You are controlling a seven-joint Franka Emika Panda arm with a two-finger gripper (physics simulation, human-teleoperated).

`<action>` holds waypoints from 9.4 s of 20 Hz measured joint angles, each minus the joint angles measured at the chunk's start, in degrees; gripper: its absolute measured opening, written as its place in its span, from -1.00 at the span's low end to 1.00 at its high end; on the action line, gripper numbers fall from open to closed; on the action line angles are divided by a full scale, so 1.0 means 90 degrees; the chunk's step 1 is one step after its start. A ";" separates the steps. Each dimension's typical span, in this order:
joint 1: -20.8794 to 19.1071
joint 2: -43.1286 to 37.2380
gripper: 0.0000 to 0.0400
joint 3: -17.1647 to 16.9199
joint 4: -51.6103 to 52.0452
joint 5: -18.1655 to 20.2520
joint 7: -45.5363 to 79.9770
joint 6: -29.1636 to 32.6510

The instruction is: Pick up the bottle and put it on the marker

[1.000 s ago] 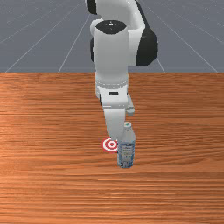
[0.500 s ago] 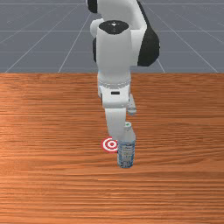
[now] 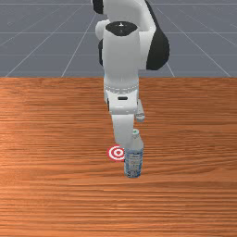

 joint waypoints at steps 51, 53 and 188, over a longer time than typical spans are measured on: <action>0.0113 0.0162 1.00 -0.0007 0.0630 -0.0048 0.0115 -0.0901; 0.0143 -0.0600 1.00 -0.0047 -0.0727 -0.0038 0.0333 0.0064; 0.0208 -0.2522 -0.30 -0.0082 -0.4307 -0.0112 0.0572 0.1418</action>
